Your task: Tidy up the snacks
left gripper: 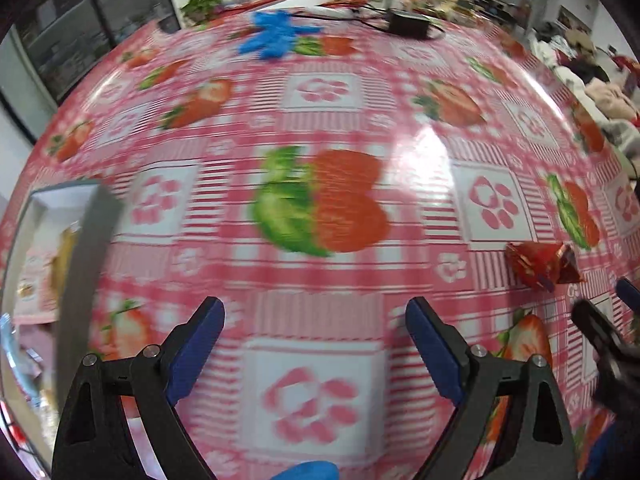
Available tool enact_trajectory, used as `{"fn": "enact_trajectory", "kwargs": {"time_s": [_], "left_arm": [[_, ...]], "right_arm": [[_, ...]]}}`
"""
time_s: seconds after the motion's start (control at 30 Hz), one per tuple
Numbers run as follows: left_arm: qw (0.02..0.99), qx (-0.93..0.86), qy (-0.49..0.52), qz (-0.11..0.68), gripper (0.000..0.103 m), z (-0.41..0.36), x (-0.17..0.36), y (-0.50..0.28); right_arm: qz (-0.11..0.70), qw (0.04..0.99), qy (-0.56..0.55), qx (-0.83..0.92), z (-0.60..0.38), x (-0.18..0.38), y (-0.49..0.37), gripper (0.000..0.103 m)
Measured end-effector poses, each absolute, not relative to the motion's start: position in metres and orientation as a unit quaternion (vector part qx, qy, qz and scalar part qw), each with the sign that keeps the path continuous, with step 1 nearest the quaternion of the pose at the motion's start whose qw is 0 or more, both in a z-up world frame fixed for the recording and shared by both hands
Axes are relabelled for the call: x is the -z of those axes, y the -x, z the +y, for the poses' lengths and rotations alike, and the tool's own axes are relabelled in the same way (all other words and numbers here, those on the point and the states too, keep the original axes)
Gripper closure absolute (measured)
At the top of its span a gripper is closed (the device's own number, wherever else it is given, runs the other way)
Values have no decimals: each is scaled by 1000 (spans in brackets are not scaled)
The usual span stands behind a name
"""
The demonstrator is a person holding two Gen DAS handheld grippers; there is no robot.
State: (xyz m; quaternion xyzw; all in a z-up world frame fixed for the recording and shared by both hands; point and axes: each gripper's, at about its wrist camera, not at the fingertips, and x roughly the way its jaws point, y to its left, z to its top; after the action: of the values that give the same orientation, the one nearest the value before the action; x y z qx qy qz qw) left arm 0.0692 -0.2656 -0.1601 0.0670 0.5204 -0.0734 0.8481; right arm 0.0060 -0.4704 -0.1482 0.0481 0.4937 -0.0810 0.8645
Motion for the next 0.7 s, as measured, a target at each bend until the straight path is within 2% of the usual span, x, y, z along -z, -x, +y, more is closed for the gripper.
{"fn": "enact_trajectory", "kwargs": {"time_s": [0.07,0.2,0.7], "left_arm": [[856,76,-62,507,0,-277,163,-72],[886,93,-51,452,0,-311,168,-83],[884,110,-50,451,0,-327,166,-95]], "right_arm": [[485,870,-52,78,-472,148,10,1],[478,871,-67,92,-479,161,26,1],[460,881,-40,107,-475,167,26,0]]}}
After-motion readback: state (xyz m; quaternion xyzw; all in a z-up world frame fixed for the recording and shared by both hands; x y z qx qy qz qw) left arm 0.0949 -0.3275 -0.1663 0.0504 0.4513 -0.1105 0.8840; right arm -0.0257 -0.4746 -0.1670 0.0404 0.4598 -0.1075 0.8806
